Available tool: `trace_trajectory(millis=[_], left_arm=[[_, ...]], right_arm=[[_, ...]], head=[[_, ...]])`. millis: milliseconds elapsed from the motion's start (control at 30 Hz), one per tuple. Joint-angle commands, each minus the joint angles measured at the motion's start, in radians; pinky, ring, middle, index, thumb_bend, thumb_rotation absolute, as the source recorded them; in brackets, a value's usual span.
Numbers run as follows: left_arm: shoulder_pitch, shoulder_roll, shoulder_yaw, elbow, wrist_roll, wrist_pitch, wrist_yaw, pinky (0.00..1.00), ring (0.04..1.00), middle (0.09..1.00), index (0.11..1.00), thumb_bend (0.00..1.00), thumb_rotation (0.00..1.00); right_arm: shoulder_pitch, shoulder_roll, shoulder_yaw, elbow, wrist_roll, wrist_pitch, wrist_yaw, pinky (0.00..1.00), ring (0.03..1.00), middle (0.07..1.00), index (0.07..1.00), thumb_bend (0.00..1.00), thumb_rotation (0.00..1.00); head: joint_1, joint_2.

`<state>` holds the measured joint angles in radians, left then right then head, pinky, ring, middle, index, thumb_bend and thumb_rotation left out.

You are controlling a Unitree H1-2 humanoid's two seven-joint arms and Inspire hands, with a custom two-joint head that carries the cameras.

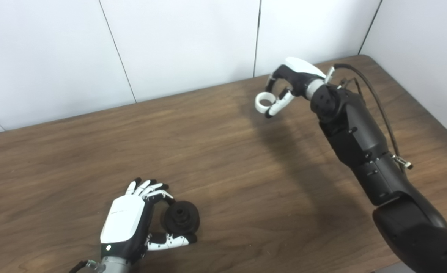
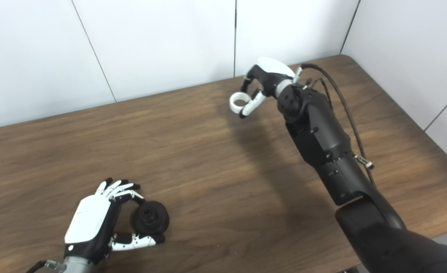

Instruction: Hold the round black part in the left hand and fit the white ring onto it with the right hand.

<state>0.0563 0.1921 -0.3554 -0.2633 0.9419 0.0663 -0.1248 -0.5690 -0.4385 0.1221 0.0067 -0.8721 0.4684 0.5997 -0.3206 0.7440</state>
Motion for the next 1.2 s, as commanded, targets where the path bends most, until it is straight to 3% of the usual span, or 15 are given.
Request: trace_trajectory(millis=[0,167,467,800,1167], left_arm=[[0.015,0.010,-0.007,0.001,0.043,0.040,-0.038,0.98,0.897,0.808,0.485,0.52,0.05],[0.013,-0.002,-0.015,0.003,0.051,0.047,-0.042,0.98,0.905,0.812,0.484,0.52,0.05],[0.005,-0.029,-0.037,-0.001,0.085,0.084,-0.064,0.98,0.908,0.816,0.485,0.52,0.05],[-0.003,-0.057,-0.065,-0.016,0.112,0.123,-0.083,1.00,0.910,0.819,0.486,0.52,0.05],[-0.013,-0.072,-0.081,-0.011,0.128,0.139,-0.077,0.99,0.906,0.816,0.485,0.52,0.05]], right_arm=[[-0.055,-0.033,0.046,-0.079,-0.015,-0.002,0.056,1.00,0.929,0.839,0.486,0.52,0.13],[-0.052,-0.044,0.139,-0.192,-0.012,-0.015,0.135,1.00,0.920,0.821,0.485,0.52,0.14],[-0.045,-0.035,0.228,-0.315,-0.005,-0.038,0.215,1.00,0.938,0.835,0.485,0.52,0.14],[-0.015,-0.018,0.243,-0.451,0.032,-0.049,0.271,1.00,0.926,0.833,0.483,0.53,0.14],[0.011,0.003,0.243,-0.545,0.082,-0.062,0.293,1.00,0.934,0.835,0.483,0.53,0.14]], head=[[0.018,0.005],[0.058,0.014],[0.187,0.054],[0.292,0.102],[0.331,0.134]])
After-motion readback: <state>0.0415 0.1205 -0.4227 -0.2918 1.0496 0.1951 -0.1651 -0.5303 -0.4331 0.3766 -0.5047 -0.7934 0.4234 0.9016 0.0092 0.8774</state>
